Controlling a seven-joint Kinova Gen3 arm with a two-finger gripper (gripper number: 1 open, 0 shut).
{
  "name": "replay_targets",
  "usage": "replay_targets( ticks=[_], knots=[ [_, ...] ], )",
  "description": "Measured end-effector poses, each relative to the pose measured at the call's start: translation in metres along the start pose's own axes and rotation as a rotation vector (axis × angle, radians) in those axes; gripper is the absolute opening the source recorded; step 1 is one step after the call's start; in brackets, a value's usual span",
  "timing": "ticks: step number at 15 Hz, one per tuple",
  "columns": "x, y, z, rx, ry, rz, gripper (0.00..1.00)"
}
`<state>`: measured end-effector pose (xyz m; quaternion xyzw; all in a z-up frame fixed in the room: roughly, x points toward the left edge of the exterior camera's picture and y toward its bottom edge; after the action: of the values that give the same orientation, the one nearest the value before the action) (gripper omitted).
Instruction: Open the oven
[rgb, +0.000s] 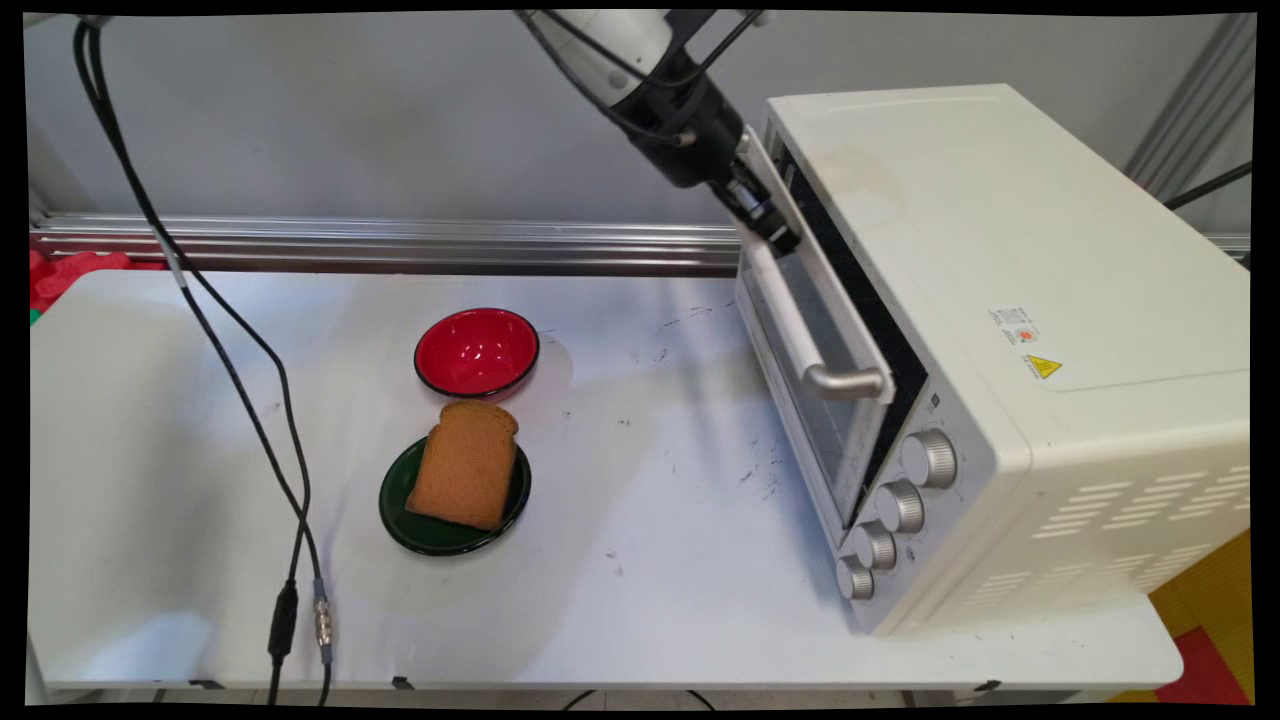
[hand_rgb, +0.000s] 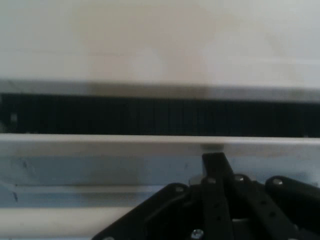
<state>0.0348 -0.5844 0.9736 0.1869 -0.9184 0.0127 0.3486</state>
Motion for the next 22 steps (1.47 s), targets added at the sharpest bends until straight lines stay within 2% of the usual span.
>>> replay_targets(
  ticks=[5, 9, 14, 22],
  knots=[
    [-0.027, 0.004, -0.007, -0.014, -0.050, 0.058, 0.00],
    [-0.049, 0.005, -0.010, -0.004, -0.085, 0.088, 0.00],
    [-0.077, 0.004, -0.011, 0.025, -0.117, 0.117, 0.00],
    [-0.123, 0.004, -0.006, 0.083, -0.135, 0.150, 0.00]
  ],
)
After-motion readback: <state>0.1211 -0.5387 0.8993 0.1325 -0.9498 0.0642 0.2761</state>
